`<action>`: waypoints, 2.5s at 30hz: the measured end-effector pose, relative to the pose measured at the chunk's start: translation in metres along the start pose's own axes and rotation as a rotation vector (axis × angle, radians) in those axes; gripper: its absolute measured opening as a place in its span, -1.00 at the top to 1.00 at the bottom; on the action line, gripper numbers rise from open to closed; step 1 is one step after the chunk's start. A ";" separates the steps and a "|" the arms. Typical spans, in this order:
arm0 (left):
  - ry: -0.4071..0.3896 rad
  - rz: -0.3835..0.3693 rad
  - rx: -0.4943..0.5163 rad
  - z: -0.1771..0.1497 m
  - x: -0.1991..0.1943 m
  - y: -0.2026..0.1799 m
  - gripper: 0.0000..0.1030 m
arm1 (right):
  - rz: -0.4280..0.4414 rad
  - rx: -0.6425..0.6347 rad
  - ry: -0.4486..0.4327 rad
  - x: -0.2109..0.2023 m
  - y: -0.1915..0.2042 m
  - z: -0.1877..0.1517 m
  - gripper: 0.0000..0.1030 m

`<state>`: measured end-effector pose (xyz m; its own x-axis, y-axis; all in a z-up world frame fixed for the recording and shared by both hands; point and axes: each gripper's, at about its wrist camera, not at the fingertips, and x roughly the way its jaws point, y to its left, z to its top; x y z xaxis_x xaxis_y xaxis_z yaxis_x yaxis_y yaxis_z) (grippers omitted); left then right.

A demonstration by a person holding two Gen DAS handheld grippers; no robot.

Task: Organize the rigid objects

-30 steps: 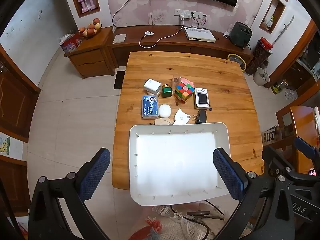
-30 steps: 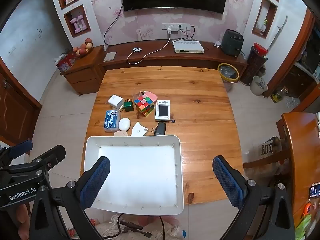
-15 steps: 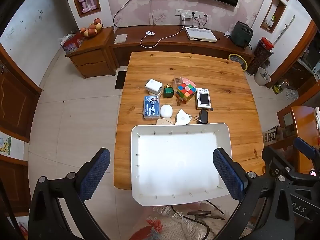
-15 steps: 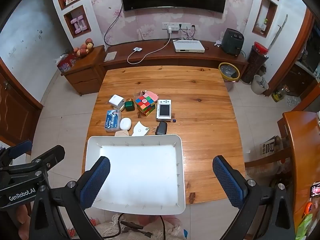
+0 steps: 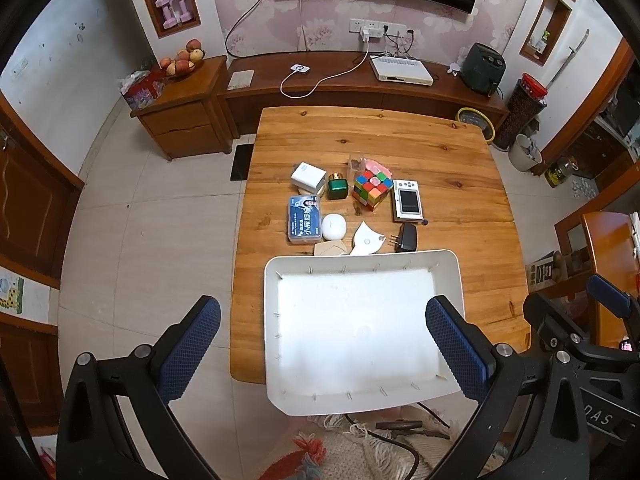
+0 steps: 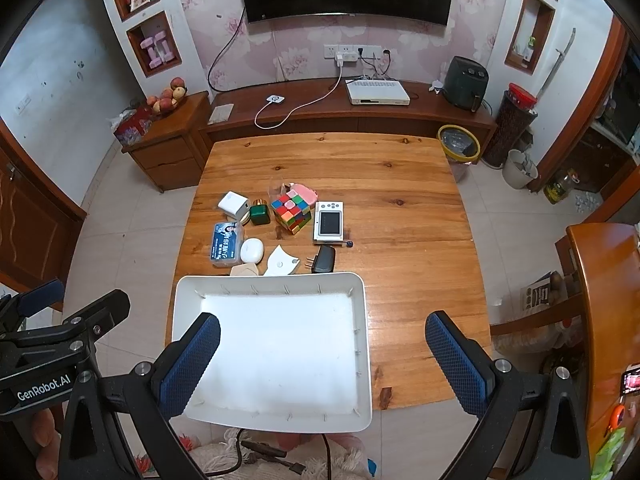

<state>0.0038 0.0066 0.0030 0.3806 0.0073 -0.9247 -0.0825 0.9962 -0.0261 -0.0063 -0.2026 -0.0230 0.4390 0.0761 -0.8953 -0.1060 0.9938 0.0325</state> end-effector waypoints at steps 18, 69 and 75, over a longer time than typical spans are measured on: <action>-0.001 0.000 0.004 0.004 0.002 -0.006 -0.98 | 0.008 0.003 0.005 0.005 0.006 0.003 -0.99; 0.008 -0.029 0.009 0.030 0.001 -0.003 -0.98 | -0.002 -0.039 0.011 0.009 0.005 0.019 -0.99; 0.007 -0.025 0.003 0.042 0.010 0.000 -0.98 | 0.010 -0.018 0.019 0.017 0.005 0.025 -0.99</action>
<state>0.0467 0.0105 0.0098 0.3760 -0.0180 -0.9264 -0.0704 0.9964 -0.0479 0.0227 -0.1948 -0.0272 0.4210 0.0838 -0.9032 -0.1263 0.9914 0.0331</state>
